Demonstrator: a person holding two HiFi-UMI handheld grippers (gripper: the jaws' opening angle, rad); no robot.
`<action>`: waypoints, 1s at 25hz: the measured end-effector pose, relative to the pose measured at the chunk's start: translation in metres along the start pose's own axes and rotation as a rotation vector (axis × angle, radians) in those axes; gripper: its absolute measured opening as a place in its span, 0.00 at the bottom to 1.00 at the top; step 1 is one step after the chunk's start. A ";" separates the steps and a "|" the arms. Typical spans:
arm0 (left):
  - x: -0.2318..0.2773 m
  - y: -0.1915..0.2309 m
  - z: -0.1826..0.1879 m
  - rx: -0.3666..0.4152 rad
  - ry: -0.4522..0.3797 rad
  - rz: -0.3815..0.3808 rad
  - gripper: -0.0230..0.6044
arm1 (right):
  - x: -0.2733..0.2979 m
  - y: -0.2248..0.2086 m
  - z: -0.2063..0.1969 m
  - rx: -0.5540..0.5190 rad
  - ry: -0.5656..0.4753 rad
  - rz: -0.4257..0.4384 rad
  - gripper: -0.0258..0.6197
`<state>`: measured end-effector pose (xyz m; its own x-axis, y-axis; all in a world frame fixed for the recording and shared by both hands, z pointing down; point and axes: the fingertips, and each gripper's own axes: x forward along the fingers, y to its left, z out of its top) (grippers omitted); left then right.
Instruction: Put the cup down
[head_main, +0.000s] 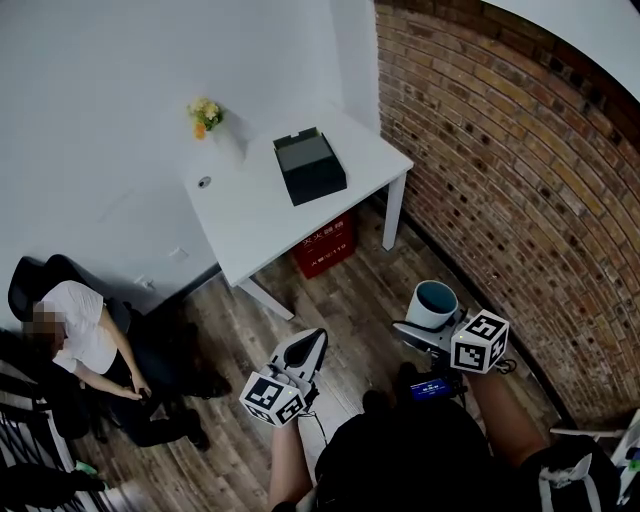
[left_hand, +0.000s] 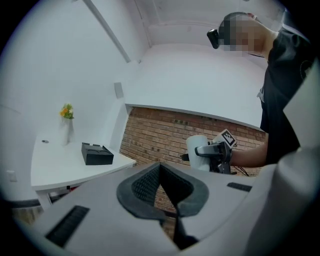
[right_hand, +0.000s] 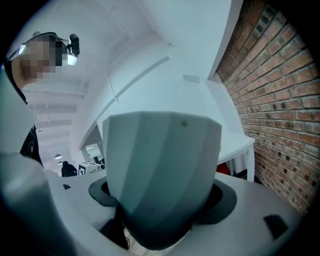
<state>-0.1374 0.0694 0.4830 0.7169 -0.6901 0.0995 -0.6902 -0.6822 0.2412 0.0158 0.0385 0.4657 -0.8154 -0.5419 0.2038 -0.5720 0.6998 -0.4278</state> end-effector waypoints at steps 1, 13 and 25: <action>0.003 0.004 0.001 -0.002 -0.001 -0.003 0.05 | 0.005 -0.002 0.002 -0.002 -0.001 0.002 0.66; 0.055 0.076 0.006 0.000 0.034 0.033 0.05 | 0.077 -0.071 0.033 0.009 -0.007 0.051 0.66; 0.171 0.195 0.055 -0.010 0.044 0.115 0.05 | 0.185 -0.191 0.115 0.018 0.042 0.151 0.66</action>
<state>-0.1546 -0.1950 0.4941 0.6367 -0.7523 0.1691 -0.7674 -0.5965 0.2352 -0.0154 -0.2481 0.4840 -0.8951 -0.4110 0.1731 -0.4416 0.7632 -0.4717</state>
